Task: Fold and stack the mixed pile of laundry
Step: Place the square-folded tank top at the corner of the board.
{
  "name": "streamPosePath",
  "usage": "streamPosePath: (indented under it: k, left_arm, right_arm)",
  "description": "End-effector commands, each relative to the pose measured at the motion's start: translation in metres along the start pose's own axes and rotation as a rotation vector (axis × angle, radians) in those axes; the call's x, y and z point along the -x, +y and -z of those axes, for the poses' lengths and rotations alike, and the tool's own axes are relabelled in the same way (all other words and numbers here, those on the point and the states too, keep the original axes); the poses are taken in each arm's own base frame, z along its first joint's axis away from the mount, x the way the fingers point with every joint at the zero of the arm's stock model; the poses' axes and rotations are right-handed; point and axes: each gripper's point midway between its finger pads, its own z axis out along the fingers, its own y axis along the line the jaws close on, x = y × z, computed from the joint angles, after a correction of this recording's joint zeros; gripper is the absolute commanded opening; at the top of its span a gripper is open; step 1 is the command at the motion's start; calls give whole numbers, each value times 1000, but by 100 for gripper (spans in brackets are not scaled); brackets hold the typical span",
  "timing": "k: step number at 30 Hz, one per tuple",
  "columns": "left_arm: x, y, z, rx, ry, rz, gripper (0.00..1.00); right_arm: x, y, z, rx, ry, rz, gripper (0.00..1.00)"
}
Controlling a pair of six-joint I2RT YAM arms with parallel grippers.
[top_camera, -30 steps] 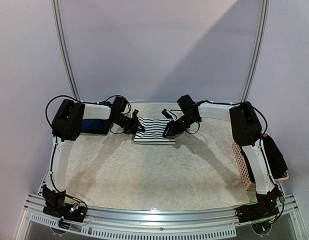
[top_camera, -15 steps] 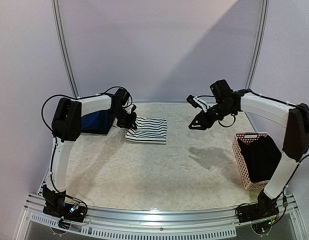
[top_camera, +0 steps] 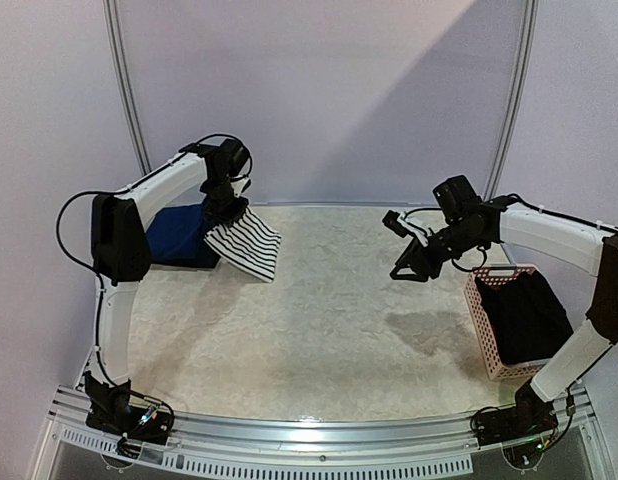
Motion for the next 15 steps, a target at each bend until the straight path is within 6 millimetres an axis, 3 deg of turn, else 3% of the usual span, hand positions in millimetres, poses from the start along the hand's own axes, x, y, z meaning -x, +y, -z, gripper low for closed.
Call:
streamPosePath:
  k: [1,15]
  left_arm:
    - [9,48,35,178,-28,-53,0]
    - [16,118,55,328,-48,-29,0]
  right_arm:
    - [-7,1,-9,24,21,12,42]
    - [-24,0,-26,62,77,-10,42]
